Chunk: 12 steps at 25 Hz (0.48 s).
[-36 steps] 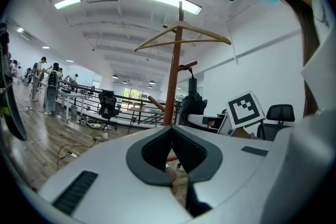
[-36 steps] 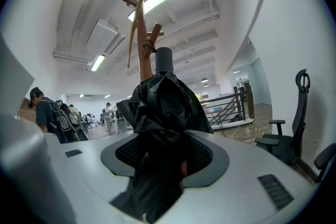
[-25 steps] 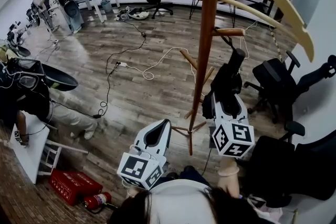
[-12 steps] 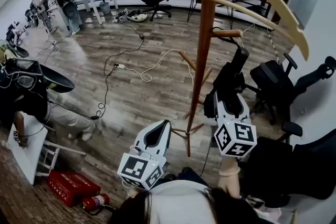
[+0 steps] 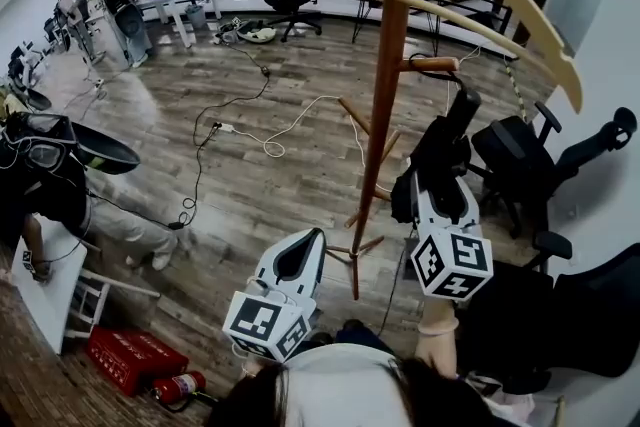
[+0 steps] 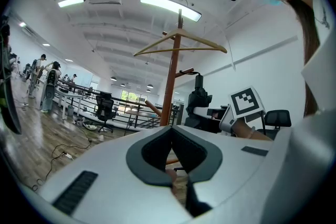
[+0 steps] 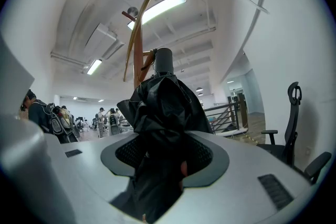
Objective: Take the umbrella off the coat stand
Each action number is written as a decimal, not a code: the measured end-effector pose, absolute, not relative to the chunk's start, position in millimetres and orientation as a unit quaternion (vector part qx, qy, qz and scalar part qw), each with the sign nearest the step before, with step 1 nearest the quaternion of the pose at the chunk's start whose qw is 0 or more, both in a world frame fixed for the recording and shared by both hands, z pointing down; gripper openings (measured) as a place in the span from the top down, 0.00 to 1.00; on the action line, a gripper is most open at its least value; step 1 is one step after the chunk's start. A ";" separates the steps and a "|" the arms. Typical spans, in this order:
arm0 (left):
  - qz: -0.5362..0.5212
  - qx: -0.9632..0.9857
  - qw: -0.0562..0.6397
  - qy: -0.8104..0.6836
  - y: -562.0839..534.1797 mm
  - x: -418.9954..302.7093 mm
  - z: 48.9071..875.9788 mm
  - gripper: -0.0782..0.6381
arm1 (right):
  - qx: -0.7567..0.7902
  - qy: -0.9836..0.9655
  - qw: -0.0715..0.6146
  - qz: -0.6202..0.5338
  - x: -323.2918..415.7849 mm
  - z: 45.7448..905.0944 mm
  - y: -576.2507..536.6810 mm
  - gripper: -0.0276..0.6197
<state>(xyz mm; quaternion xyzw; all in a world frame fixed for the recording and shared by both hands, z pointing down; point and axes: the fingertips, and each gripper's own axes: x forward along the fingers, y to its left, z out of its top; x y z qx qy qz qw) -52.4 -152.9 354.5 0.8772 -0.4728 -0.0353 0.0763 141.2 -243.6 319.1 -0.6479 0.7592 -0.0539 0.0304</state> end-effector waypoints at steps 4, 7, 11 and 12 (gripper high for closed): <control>-0.039 0.878 0.077 -0.470 -151.8 -54.4 353.5 0.88 | -0.652 0.756 0.032 -0.049 141.4 314.4 -240.6 0.60; -0.039 0.880 0.076 -0.468 -150.4 -52.0 352.6 0.88 | -0.654 0.754 0.033 -0.047 144.7 312.1 -238.1 0.60; -0.042 0.881 0.076 -0.465 -148.8 -51.8 351.4 0.88 | -0.656 0.752 0.032 -0.043 145.3 310.0 -234.4 0.60; -0.042 0.882 0.076 -0.464 -148.4 -51.9 351.3 0.88 | -0.657 0.752 0.032 -0.043 145.2 309.5 -233.4 0.60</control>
